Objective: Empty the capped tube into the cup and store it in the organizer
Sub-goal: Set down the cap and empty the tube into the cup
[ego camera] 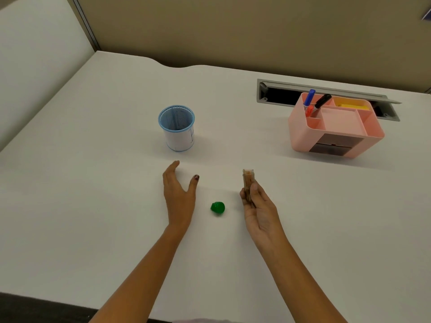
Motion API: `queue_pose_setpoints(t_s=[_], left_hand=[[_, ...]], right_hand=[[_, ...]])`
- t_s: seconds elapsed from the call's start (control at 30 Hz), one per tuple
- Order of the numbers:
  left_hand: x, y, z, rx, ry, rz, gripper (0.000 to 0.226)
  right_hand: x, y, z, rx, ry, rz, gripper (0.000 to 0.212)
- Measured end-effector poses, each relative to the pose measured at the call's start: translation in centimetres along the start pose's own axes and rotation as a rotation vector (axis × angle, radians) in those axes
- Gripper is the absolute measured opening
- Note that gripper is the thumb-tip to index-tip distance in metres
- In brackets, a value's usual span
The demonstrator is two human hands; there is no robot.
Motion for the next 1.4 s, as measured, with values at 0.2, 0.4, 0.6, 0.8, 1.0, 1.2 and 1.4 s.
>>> queue_pose_setpoints(t_s=[0.2,0.4,0.6,0.8,1.0,1.2,1.4], left_hand=[[0.2,-0.7,-5.8,0.044,0.085,0.041,0.076],[0.0,-1.3,-10.2,0.088,0.036,0.114,0.090],[-0.2,-1.6,-12.1,0.085,-0.066,0.124,0.091],[-0.4,-1.6,-12.2,0.105,-0.116,0.131,0.081],[-0.5,-1.6,-12.2,0.113,-0.137,0.128,0.081],[-0.9,-1.8,-12.2,0.115,-0.114,0.160,0.082],[-1.1,-2.0,-12.3,0.110,-0.125,0.164,0.084]], right_hand=[[-0.2,-1.8,-1.7,-0.061,-0.029,-0.027,0.024],[-0.3,-4.3,-4.3,-0.170,-0.052,-0.014,0.032],[0.2,-5.7,-6.7,-0.101,-0.121,-0.019,0.034],[0.5,-7.6,-8.5,-0.105,-0.092,-0.010,0.018],[-0.2,-10.5,-10.0,-0.120,0.012,0.083,0.018],[-0.8,-13.5,-11.8,-0.075,0.133,0.211,0.029],[-1.0,-15.5,-13.3,-0.050,0.353,0.536,0.027]])
Point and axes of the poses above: each hand's wrist, its own z-axis away from the middle knuckle, its own y-axis out of the back of the hand, x = y × z, the point moved 4 cm from there along -z, towards the middle knuckle, and after that the axes turned 4 degrees about -x, right-handed, at the moved point
